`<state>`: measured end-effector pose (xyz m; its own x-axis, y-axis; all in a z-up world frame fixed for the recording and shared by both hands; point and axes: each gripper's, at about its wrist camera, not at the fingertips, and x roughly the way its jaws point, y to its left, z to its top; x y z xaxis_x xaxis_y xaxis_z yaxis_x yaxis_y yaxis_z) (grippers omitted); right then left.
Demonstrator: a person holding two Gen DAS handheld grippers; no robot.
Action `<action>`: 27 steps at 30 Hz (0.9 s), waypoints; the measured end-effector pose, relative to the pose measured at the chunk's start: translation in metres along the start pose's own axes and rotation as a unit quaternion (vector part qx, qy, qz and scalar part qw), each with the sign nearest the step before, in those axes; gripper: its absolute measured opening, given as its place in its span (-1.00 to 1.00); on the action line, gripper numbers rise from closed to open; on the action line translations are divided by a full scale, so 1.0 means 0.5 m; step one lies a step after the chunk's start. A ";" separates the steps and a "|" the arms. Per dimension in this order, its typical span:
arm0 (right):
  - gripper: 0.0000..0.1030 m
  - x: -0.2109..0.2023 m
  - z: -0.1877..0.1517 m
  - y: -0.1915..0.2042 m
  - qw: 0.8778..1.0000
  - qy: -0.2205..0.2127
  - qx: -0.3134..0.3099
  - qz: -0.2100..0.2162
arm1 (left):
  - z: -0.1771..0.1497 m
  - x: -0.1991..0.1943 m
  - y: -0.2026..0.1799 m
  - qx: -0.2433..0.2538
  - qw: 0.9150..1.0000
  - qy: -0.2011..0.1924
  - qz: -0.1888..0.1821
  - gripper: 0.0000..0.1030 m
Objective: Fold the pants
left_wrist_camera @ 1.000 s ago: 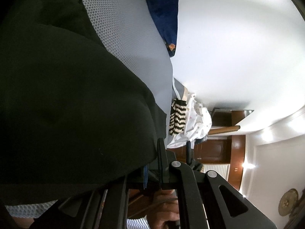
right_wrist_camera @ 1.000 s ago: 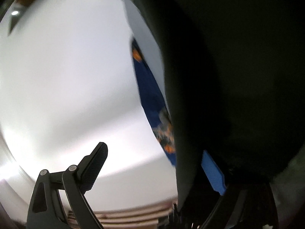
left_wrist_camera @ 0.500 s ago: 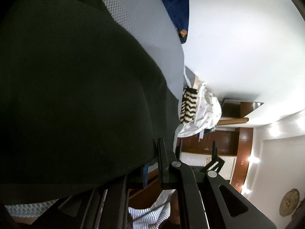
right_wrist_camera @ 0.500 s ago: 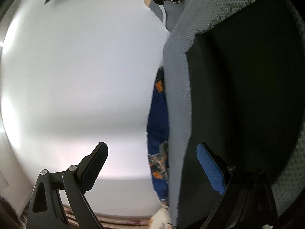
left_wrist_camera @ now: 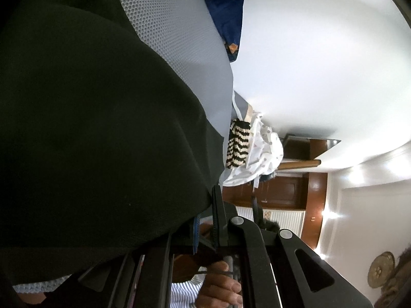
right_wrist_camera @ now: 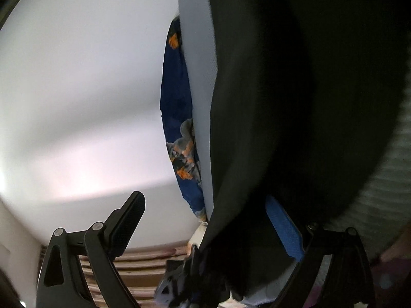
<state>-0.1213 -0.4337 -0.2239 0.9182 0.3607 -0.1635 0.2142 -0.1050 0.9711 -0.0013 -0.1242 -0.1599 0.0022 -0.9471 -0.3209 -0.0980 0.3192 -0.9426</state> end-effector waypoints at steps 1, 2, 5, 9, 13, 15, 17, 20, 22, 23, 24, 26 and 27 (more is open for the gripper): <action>0.84 0.009 0.003 0.000 1.000 -0.007 0.002 0.011 | 0.000 0.001 -0.002 0.001 1.000 0.001 0.000 -0.87; 0.83 0.011 0.011 0.003 1.000 -0.016 0.003 0.018 | 0.000 0.000 -0.003 0.002 1.000 0.000 0.000 -0.87; 0.80 -0.017 0.040 0.001 0.996 -0.056 0.030 0.060 | 0.002 0.001 -0.003 0.000 1.000 0.000 0.000 -0.87; 0.74 -0.106 0.070 0.046 0.990 -0.127 -0.027 0.056 | 0.000 -0.001 -0.005 0.011 1.000 0.000 0.005 -0.87; 0.74 -0.162 0.108 0.073 0.984 -0.165 -0.051 0.055 | -0.004 0.007 0.001 0.014 1.000 0.010 0.015 -0.87; 0.73 -0.175 0.121 0.073 0.983 -0.167 -0.053 0.059 | -0.008 0.015 0.007 0.014 0.999 0.020 0.024 -0.87; 0.71 -0.182 0.131 0.074 0.982 -0.167 -0.069 0.047 | -0.011 0.023 0.014 0.011 0.999 0.028 0.033 -0.87; 0.63 -0.185 0.153 0.064 0.983 -0.168 -0.070 0.037 | -0.016 0.030 0.020 0.009 0.998 0.036 0.042 -0.87; 0.44 -0.176 0.171 0.059 0.982 -0.173 -0.065 0.036 | -0.018 0.032 0.022 0.012 0.998 0.041 0.048 -0.87; 0.35 -0.181 0.177 0.059 0.981 -0.177 -0.068 0.034 | -0.019 0.034 0.022 0.015 0.997 0.044 0.054 -0.86; 0.32 -0.187 0.183 0.063 0.980 -0.183 -0.074 0.032 | -0.020 0.035 0.022 0.017 0.997 0.046 0.058 -0.86; 0.08 -0.191 0.195 0.073 0.978 -0.186 -0.087 0.025 | -0.022 0.037 0.024 0.019 0.996 0.051 0.064 -0.86; -0.04 -0.189 0.199 0.075 0.979 -0.183 -0.091 0.023 | -0.022 0.038 0.025 0.020 0.996 0.053 0.067 -0.86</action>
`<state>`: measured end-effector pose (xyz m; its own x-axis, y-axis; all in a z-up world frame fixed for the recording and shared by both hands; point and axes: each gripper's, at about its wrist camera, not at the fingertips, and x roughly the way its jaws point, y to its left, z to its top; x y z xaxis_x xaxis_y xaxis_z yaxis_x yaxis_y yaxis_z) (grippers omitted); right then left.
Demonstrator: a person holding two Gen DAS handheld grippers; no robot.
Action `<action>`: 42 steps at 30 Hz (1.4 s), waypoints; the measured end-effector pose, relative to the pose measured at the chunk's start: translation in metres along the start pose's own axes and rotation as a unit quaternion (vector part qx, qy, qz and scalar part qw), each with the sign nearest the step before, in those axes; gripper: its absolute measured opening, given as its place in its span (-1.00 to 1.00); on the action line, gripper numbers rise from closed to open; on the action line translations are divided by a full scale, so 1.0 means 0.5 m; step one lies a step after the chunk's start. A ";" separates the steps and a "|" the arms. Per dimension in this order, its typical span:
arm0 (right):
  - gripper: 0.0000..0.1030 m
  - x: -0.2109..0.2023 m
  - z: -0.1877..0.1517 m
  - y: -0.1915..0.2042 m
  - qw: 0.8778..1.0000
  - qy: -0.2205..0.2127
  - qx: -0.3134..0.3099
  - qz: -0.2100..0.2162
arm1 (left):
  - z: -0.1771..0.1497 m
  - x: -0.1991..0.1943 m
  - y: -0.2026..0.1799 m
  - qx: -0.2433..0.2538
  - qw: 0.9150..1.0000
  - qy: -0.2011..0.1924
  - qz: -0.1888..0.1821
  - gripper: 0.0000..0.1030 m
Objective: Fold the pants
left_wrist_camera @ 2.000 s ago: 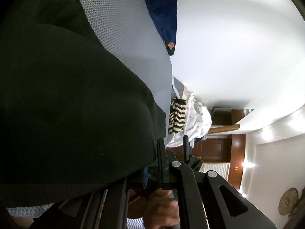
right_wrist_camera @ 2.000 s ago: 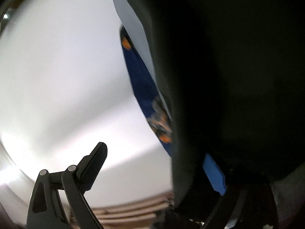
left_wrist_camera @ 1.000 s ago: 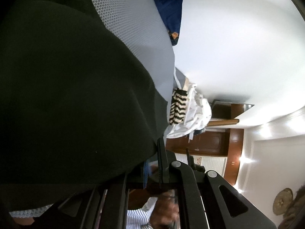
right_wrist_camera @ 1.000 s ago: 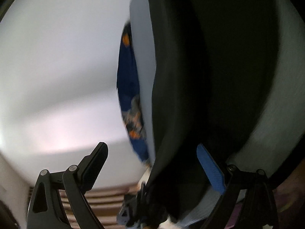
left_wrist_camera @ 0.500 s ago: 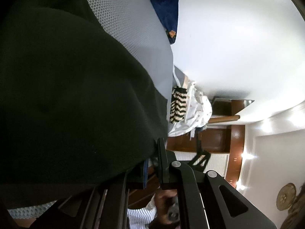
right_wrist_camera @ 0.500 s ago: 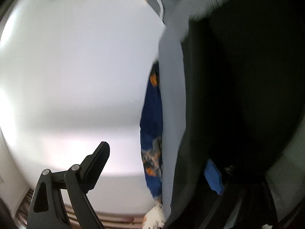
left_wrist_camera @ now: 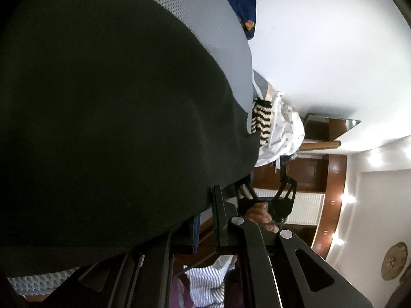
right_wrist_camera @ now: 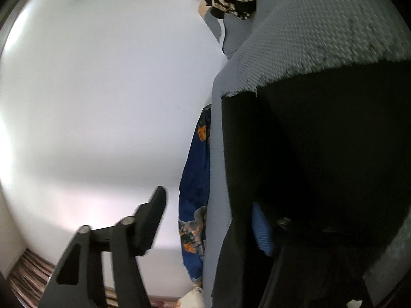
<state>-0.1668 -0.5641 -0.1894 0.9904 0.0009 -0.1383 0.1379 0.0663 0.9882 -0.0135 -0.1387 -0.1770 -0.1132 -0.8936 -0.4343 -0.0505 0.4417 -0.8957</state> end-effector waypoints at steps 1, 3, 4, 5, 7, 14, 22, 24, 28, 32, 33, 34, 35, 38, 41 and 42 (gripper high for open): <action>-0.34 0.004 0.003 0.001 1.000 0.005 -0.005 -0.005 | -0.001 0.001 0.001 0.001 1.000 0.002 0.004 -0.86; -0.84 0.008 0.010 0.004 0.999 0.014 -0.024 -0.029 | -0.003 0.004 0.005 0.002 1.000 0.007 0.010 -0.86; -0.85 0.014 0.012 0.004 0.999 0.014 -0.028 -0.039 | -0.003 0.006 0.007 0.001 1.000 0.009 0.013 -0.86; -0.86 0.010 0.019 0.000 0.999 0.010 -0.025 -0.047 | -0.004 0.007 0.009 0.000 1.000 0.011 0.015 -0.86; -0.87 0.008 0.028 -0.006 0.998 0.007 -0.022 -0.059 | -0.006 0.008 0.014 -0.001 1.000 0.013 0.020 -0.86; -0.89 -0.033 0.030 0.008 0.991 0.014 -0.074 -0.108 | -0.010 0.011 0.005 0.023 0.999 0.018 0.042 -0.83; -0.89 -0.093 0.005 -0.028 0.988 0.023 -0.050 -0.145 | -0.035 0.004 0.006 0.060 0.995 0.025 0.072 -0.83; -0.89 -0.101 0.000 -0.023 0.988 0.024 -0.052 -0.143 | -0.039 0.000 0.014 0.060 0.995 0.026 0.078 -0.83; -0.89 -0.110 -0.005 -0.009 0.987 0.028 -0.064 -0.148 | -0.037 -0.008 0.023 0.055 0.995 0.022 0.079 -0.83; -0.90 -0.117 -0.003 -0.022 0.984 0.025 -0.060 -0.169 | -0.039 -0.008 0.023 0.059 0.995 0.023 0.082 -0.83; -0.90 -0.118 -0.003 -0.026 0.983 0.025 -0.059 -0.173 | -0.037 -0.004 0.017 0.058 0.995 0.024 0.081 -0.83; -0.90 -0.118 -0.002 -0.029 0.982 0.025 -0.061 -0.178 | -0.036 -0.003 0.015 0.059 0.995 0.024 0.081 -0.83; -0.90 -0.117 -0.002 -0.031 0.981 0.026 -0.065 -0.182 | -0.037 -0.005 0.015 0.061 0.995 0.024 0.080 -0.83; -0.90 -0.116 0.001 -0.031 0.978 0.029 -0.073 -0.191 | -0.035 -0.011 0.017 0.061 0.995 0.024 0.077 -0.83; -0.90 -0.119 0.004 -0.024 0.977 0.027 -0.081 -0.197 | -0.037 -0.024 0.026 0.060 0.995 0.022 0.074 -0.83; -0.90 -0.120 0.005 -0.020 0.976 0.026 -0.085 -0.198 | -0.038 -0.027 0.027 0.058 0.996 0.021 0.071 -0.83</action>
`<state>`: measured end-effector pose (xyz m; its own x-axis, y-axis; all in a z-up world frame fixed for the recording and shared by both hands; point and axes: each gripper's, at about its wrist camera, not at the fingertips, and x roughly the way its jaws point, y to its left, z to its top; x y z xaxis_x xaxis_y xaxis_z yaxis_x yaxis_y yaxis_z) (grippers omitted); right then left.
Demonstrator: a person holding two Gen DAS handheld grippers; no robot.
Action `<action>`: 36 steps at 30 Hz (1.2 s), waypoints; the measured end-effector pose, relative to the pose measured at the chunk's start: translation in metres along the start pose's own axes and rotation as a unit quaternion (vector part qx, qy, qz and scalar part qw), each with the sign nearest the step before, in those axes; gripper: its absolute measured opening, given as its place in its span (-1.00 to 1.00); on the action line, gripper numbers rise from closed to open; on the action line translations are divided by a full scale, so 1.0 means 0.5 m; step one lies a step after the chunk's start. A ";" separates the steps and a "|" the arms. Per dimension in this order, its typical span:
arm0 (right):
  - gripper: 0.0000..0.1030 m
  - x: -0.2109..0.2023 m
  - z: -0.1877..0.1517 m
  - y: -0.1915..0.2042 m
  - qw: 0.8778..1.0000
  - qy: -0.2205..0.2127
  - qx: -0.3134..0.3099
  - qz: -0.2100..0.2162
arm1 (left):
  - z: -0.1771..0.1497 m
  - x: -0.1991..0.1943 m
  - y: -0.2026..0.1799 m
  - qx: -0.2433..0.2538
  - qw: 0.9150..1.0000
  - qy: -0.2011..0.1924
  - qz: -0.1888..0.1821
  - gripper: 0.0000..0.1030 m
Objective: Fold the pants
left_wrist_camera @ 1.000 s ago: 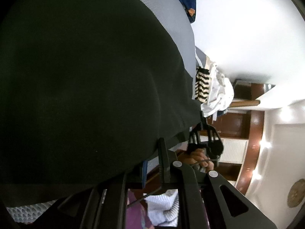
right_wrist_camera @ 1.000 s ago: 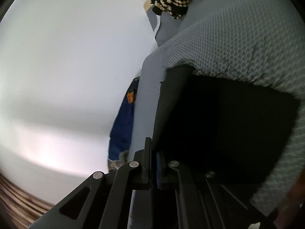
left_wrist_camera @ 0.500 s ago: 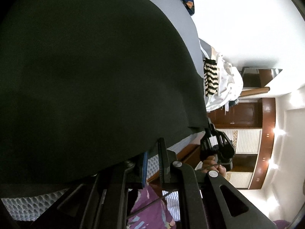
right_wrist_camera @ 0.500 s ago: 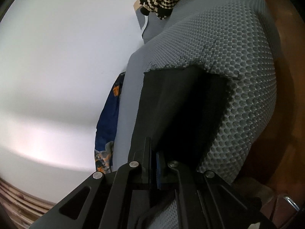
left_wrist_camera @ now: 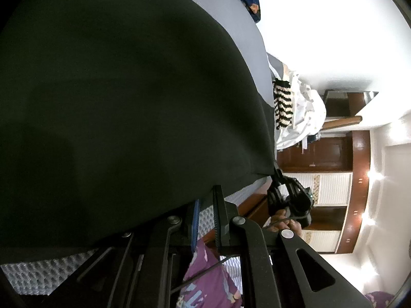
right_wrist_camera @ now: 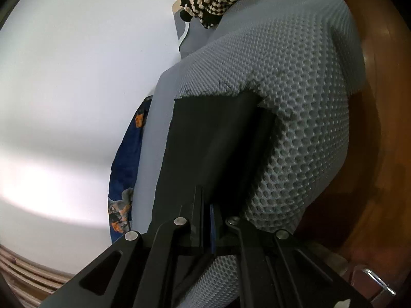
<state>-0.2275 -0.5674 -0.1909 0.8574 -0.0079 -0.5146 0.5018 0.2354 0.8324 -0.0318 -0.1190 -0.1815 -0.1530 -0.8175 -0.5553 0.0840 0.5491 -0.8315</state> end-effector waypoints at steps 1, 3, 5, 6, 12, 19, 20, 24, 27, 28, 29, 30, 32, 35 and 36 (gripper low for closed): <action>-0.90 0.000 0.001 0.002 1.000 0.000 -0.003 -0.002 | -0.001 -0.003 0.001 0.001 1.000 -0.001 -0.001 -0.83; -0.90 -0.001 0.001 0.005 1.000 -0.001 -0.007 -0.006 | -0.004 -0.006 0.002 0.003 1.000 0.001 -0.003 -0.83; -0.90 0.000 0.001 0.007 1.000 -0.002 -0.016 -0.019 | -0.009 -0.009 0.001 0.008 1.000 0.005 -0.005 -0.83; -0.90 0.000 0.002 0.004 1.000 -0.002 -0.015 -0.026 | -0.011 -0.010 0.001 0.011 1.000 0.006 -0.004 -0.83; -0.97 0.000 0.011 -0.002 0.998 0.010 -0.026 -0.058 | -0.024 -0.027 -0.007 0.026 0.999 0.020 -0.019 -0.83; -0.66 -0.086 -0.031 0.041 0.999 0.009 -0.003 -0.036 | -0.048 -0.114 -0.054 0.079 0.997 -0.014 -0.022 -0.72; -0.66 -0.079 -0.056 0.066 0.999 0.039 -0.018 -0.003 | -0.051 -0.139 -0.056 0.081 0.996 -0.037 -0.010 -0.71; -0.67 0.021 -0.194 0.145 0.974 0.199 -0.001 0.111 | -0.048 -0.197 -0.034 0.056 0.994 -0.090 0.022 -0.70; -0.67 0.093 -0.264 0.141 0.962 0.248 0.029 0.116 | -0.052 -0.247 -0.021 0.050 0.986 -0.142 0.069 -0.70; -0.67 0.113 -0.282 0.132 0.957 0.258 0.050 0.121 | -0.056 -0.266 -0.017 0.051 0.983 -0.157 0.082 -0.70; -0.67 0.126 -0.292 0.128 0.954 0.265 0.060 0.125 | -0.062 -0.283 -0.012 0.050 0.980 -0.170 0.089 -0.69; -0.67 0.137 -0.302 0.126 0.955 0.267 0.056 0.114 | -0.067 -0.294 -0.005 0.049 0.979 -0.177 0.093 -0.68; -0.67 0.148 -0.311 0.123 0.958 0.263 0.048 0.104 | -0.077 -0.318 0.008 0.045 0.976 -0.185 0.105 -0.58; -0.67 0.157 -0.311 0.111 0.960 0.258 0.058 0.089 | -0.090 -0.337 0.032 0.038 0.972 -0.198 0.121 -0.27; -0.66 0.157 -0.310 0.109 0.961 0.257 0.057 0.083 | -0.091 -0.336 0.039 0.034 0.971 -0.201 0.122 -0.23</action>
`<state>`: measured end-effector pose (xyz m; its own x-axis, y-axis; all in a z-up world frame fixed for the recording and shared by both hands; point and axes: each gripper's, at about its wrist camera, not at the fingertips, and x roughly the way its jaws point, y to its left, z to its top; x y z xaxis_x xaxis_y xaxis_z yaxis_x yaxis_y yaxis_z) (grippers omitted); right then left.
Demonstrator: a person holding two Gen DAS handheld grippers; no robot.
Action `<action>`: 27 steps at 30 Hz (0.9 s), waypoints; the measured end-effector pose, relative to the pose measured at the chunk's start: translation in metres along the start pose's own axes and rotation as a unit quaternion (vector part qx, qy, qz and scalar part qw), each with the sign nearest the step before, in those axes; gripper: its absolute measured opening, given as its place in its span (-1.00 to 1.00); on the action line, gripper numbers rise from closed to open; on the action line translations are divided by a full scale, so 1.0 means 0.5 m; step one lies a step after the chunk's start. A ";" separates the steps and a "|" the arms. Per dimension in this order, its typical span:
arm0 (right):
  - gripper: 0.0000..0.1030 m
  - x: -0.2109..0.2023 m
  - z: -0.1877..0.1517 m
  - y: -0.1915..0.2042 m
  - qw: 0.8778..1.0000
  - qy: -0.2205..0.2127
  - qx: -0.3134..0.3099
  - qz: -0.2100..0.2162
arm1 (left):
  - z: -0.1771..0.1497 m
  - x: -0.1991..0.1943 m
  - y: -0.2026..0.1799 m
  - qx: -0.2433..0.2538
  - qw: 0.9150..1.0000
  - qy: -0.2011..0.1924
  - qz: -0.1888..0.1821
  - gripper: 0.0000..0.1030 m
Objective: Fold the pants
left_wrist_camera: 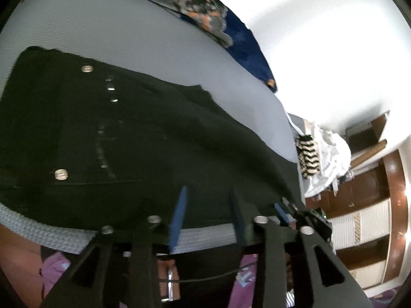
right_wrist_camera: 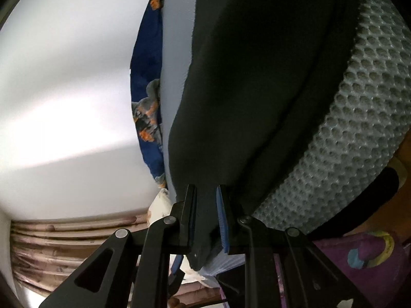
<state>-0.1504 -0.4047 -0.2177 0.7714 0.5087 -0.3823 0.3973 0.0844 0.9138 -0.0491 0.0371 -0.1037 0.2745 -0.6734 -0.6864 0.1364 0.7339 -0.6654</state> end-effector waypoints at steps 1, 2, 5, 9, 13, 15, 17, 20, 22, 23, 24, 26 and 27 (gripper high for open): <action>-0.66 -0.001 0.000 -0.001 1.000 -0.003 0.000 -0.008 | 0.000 0.001 0.009 -0.006 1.000 0.000 -0.001 -0.23; -0.64 -0.004 -0.001 0.000 1.000 -0.006 0.002 -0.011 | -0.001 0.005 0.014 -0.013 1.000 0.000 -0.004 -0.23; -0.43 -0.018 -0.005 0.005 1.000 -0.011 -0.005 -0.017 | 0.000 0.009 0.024 -0.020 1.000 -0.003 -0.006 -0.23; -0.32 -0.023 0.001 -0.001 0.999 -0.013 -0.001 -0.041 | 0.000 0.013 0.015 0.000 1.000 -0.007 0.002 -0.22; -0.32 -0.013 0.005 -0.008 0.999 -0.011 0.000 -0.046 | -0.001 0.021 0.003 0.022 1.000 -0.007 0.014 -0.21; -0.32 0.001 0.004 -0.001 0.999 -0.013 -0.004 -0.051 | -0.005 0.024 -0.001 0.036 0.999 -0.008 0.025 -0.18; -0.32 0.007 0.003 0.002 0.999 -0.014 -0.008 -0.051 | -0.009 0.030 -0.003 0.046 0.998 -0.009 0.034 -0.16; -0.66 0.029 -0.006 0.018 0.997 -0.014 -0.035 -0.066 | -0.012 0.041 0.004 0.048 0.998 -0.003 0.041 -0.14; -0.88 0.043 -0.008 0.019 0.996 -0.005 -0.043 -0.075 | -0.014 0.044 0.012 0.046 0.998 -0.003 0.050 -0.14; -0.89 0.043 -0.008 0.012 0.996 -0.005 -0.037 -0.076 | -0.015 0.043 0.017 0.044 0.998 -0.003 0.054 -0.14; -0.89 0.040 -0.008 0.008 0.997 -0.005 -0.035 -0.072 | -0.014 0.041 0.023 0.039 0.998 -0.004 0.057 -0.14; -0.90 0.031 -0.012 0.012 0.997 -0.003 -0.041 -0.066 | -0.010 0.035 0.033 0.031 0.998 -0.007 0.060 -0.14; -0.90 0.024 -0.016 0.016 0.997 -0.001 -0.045 -0.063 | -0.008 0.028 0.038 0.028 0.998 -0.009 0.064 -0.14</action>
<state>-0.1421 -0.3909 -0.2137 0.7194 0.4878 -0.4946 0.4447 0.2237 0.8673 -0.0463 0.0411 -0.1271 0.3100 -0.5727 -0.7589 0.1516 0.8178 -0.5552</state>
